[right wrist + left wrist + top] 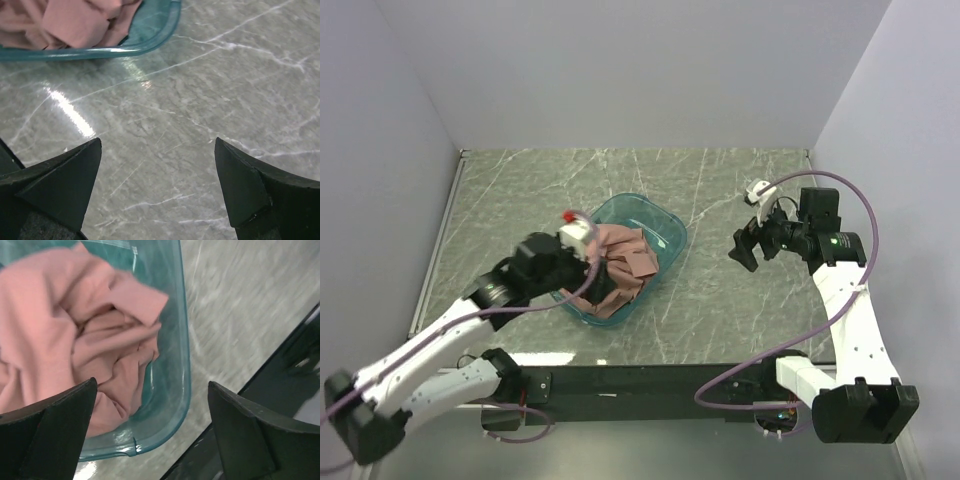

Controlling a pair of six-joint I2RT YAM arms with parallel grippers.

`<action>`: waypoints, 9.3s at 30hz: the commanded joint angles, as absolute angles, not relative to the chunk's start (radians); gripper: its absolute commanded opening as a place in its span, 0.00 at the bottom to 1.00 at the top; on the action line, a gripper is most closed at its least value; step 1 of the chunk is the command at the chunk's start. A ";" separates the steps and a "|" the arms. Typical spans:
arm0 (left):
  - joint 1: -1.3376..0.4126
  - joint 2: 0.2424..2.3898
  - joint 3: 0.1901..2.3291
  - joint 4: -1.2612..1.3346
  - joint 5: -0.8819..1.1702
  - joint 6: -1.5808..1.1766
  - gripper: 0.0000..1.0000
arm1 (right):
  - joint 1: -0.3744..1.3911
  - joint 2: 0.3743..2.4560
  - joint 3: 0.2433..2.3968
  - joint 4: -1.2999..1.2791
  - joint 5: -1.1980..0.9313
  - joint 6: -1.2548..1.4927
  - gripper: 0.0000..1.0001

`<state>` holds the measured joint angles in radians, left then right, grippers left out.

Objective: Fold and stack the t-shirts

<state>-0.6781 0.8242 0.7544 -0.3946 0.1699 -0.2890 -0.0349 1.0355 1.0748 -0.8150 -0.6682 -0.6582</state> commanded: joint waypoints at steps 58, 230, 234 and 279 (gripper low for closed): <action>-0.969 1.651 2.333 0.140 0.262 -0.232 0.01 | -0.221 0.993 1.249 -0.600 -0.367 -0.193 0.95; -0.701 1.366 1.163 0.077 0.238 -0.335 0.00 | -0.232 1.545 1.560 -1.285 -0.853 -0.682 0.00; -0.689 1.256 1.259 0.042 0.216 -0.276 0.00 | -0.224 1.461 1.899 -1.313 -0.795 -0.675 0.00; -0.403 1.594 2.342 0.012 0.207 -0.184 0.01 | -0.055 1.605 2.505 -0.507 -0.364 -0.305 0.00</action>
